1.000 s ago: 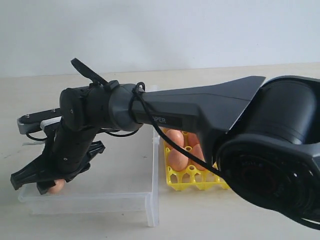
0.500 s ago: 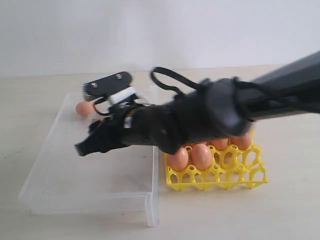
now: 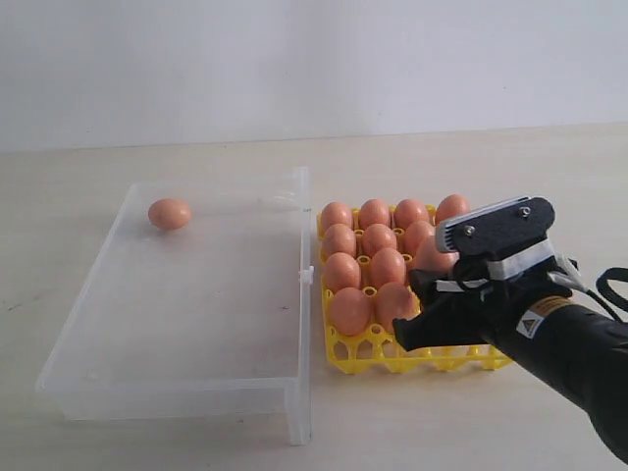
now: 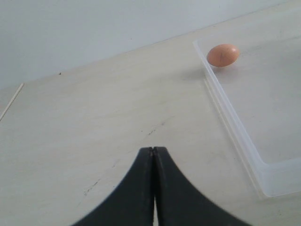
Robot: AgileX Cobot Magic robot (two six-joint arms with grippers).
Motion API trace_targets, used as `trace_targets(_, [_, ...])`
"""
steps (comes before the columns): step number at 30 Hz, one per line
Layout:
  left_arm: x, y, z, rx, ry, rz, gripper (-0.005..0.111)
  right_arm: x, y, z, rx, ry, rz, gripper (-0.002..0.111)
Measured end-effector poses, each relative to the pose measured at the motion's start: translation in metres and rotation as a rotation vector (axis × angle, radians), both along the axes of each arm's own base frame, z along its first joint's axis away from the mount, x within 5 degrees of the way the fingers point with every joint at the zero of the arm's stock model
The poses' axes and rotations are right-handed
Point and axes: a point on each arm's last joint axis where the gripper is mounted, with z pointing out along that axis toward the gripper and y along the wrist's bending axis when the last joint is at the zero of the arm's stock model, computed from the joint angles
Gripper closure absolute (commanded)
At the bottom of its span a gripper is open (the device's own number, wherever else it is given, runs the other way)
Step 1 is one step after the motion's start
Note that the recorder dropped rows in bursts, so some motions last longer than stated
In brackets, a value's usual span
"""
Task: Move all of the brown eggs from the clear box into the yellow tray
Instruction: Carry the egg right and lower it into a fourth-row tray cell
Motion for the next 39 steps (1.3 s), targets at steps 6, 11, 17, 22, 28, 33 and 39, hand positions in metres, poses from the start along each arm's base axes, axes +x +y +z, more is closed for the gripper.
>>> trace_targets(6, [0.0, 0.0, 0.0, 0.0, 0.0, 0.0, 0.107, 0.0, -0.009, -0.005, 0.003, 0.001, -0.041, 0.108])
trace_targets(11, [0.0, 0.0, 0.0, 0.0, 0.0, 0.0, 0.107, 0.0, -0.008, -0.013, 0.006, 0.026, -0.037, 0.108])
trace_targets(17, [0.0, 0.0, 0.0, 0.0, 0.0, 0.0, 0.107, -0.001, -0.007, -0.021, -0.001, 0.054, -0.026, 0.108])
trace_targets(22, [0.0, 0.0, 0.0, 0.0, 0.0, 0.0, 0.107, -0.001, -0.007, -0.022, -0.004, 0.06, -0.026, 0.108])
trace_targets(28, [0.0, 0.0, 0.0, 0.0, 0.0, 0.0, 0.107, -0.002, -0.004, -0.026, -0.022, 0.066, 0.014, 0.092])
trace_targets(33, [0.0, 0.0, 0.0, 0.0, 0.0, 0.0, 0.107, -0.002, -0.004, -0.026, -0.023, 0.067, 0.016, 0.059])
trace_targets(39, [0.0, 0.0, 0.0, 0.0, 0.0, 0.0, 0.107, -0.002, -0.004, -0.026, -0.023, 0.067, 0.016, 0.044])
